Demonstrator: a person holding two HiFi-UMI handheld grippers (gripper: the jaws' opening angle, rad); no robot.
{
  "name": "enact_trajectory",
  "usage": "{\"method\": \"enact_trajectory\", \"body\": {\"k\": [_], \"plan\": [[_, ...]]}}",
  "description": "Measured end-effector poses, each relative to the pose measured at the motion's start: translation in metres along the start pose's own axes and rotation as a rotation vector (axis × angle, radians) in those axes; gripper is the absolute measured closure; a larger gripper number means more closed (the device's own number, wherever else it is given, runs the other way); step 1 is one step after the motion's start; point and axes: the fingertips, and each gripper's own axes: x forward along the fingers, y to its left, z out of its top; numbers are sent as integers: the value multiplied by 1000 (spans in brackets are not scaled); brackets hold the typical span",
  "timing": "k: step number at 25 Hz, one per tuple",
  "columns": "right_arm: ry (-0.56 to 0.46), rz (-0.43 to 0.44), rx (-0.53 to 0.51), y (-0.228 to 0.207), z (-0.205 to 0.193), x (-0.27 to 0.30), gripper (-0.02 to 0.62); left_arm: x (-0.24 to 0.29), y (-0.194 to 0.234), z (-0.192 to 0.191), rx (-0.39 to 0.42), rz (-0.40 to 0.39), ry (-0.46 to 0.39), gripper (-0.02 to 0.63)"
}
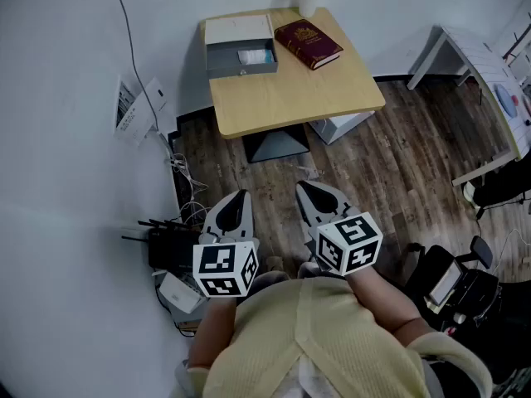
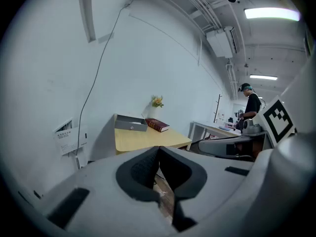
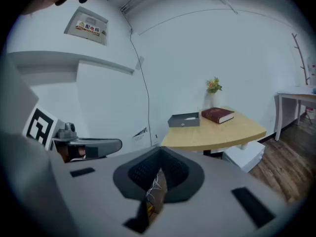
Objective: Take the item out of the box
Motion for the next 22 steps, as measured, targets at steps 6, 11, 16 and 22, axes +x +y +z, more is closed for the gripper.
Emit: {"method": "enact_trajectory", "body": {"k": [6, 11, 16, 22], "plan": [[-9, 2, 37, 2, -1, 7, 566, -3, 10, -3, -11, 6, 4, 584], [-11, -2, 72, 8, -4, 17, 565, -5, 18, -7, -14, -5, 16, 584], [3, -9, 81, 17, -11, 27, 565, -5, 31, -13, -21, -14, 34, 584], [15, 8, 78, 15, -9, 39, 565, 7, 37, -13, -39, -17, 41, 584]]}}
